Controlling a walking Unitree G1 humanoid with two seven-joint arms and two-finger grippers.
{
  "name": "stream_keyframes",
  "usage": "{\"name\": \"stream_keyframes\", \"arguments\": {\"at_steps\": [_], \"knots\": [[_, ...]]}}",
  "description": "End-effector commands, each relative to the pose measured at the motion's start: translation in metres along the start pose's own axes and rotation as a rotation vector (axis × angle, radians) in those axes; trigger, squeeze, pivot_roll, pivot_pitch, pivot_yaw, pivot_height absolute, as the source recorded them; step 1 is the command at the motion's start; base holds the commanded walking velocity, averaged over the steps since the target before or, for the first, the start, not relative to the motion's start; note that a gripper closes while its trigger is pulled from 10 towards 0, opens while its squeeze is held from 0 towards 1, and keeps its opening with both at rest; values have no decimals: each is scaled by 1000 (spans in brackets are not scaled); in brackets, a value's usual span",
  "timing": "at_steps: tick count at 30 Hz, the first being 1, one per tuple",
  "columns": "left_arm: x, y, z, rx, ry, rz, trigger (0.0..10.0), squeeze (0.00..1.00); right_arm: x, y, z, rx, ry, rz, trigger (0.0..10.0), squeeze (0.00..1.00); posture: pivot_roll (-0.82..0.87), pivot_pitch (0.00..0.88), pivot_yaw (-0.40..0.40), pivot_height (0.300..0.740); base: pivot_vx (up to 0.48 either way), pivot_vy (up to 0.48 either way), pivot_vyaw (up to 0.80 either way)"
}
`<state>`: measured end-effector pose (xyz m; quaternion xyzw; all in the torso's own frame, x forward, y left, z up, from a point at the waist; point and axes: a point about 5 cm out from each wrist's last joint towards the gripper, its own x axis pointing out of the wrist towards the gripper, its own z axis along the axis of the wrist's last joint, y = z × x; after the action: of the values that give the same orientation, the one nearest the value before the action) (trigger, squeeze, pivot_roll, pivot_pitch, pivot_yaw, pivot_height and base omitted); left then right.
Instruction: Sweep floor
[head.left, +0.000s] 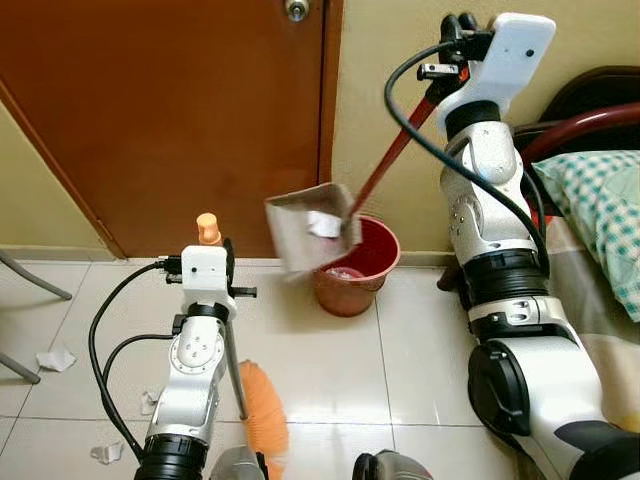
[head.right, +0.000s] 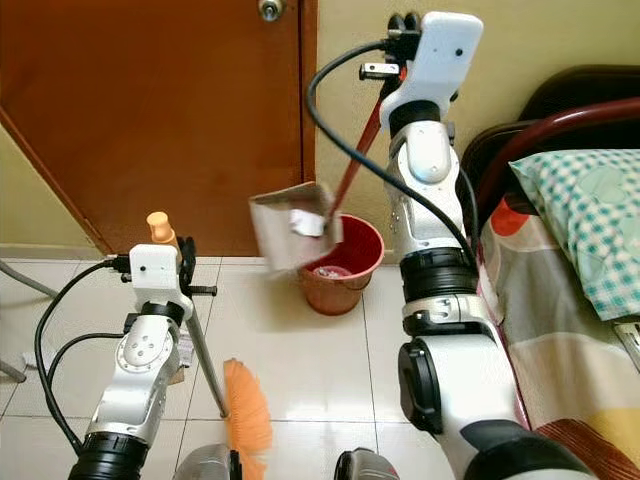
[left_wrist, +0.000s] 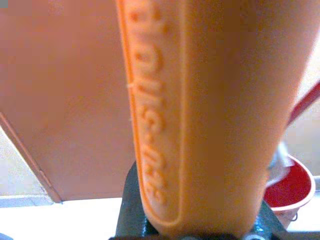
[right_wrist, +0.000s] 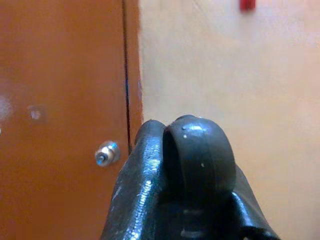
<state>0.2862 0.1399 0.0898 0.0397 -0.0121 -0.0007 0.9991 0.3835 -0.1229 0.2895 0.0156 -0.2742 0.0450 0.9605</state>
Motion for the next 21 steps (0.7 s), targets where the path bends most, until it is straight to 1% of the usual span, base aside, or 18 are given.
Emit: {"name": "stream_keyframes", "arguments": {"at_steps": [1, 4, 6, 8, 9, 10, 14, 15, 19, 20, 21], "knots": [[-1, -3, -8, -12, 51, -6, 10000, 0, 5, 16, 21, -100, -138, 75, 10000, 0, -5, 13, -27, 740, 0, 0, 0], [-1, -1, -9, -8, 52, -2, 10000, 0, 2, 22, 22, -145, -169, 113, 10000, 0, -5, 13, -27, 740, 0, 0, 0], [-2, 2, -10, -4, 56, 4, 10000, 0, -4, 32, 20, -202, -204, 167, 10000, 0, 0, 14, -25, 740, 0, 0, 0], [-2, 3, -10, -2, 57, 7, 10000, 0, -9, 42, 16, -225, -227, 211, 10000, 0, 0, 14, -25, 740, 0, 0, 0], [-3, 3, -10, -2, 57, 8, 10000, 0, -14, 50, 15, -244, -249, 245, 10000, 0, 0, 14, -25, 740, 0, 0, 0], [-3, 3, -10, -2, 57, 9, 10000, 0, -15, 52, 14, -249, -254, 252, 10000, 0, 0, 14, -25, 740, 0, 0, 0], [-3, 1, -10, -6, 55, 8, 10000, 0, -23, 71, 15, -296, -321, 335, 10000, 0, 10, 17, -27, 740, 0, 0, 0], [-4, 0, -10, -7, 55, 5, 10000, 0, -26, 77, 15, -321, -347, 364, 10000, 0, 10, 17, -27, 740, 0, 0, 0], [-4, 0, -10, -7, 55, 2, 10000, 0, -35, 87, 10, -354, -374, 427, 10000, 0, 11, 19, -26, 740, 0, 0, 0], [-4, 0, -9, -6, 55, 2, 10000, 0, -41, 91, 4, -383, -383, 466, 10000, 0, 11, 19, -26, 740, 0, 0, 0], [-4, 0, -9, -6, 55, 2, 10000, 0, -41, 91, 4, -383, -383, 466, 10000, 0, 11, 19, -26, 740, 0, 0, 0]]}}
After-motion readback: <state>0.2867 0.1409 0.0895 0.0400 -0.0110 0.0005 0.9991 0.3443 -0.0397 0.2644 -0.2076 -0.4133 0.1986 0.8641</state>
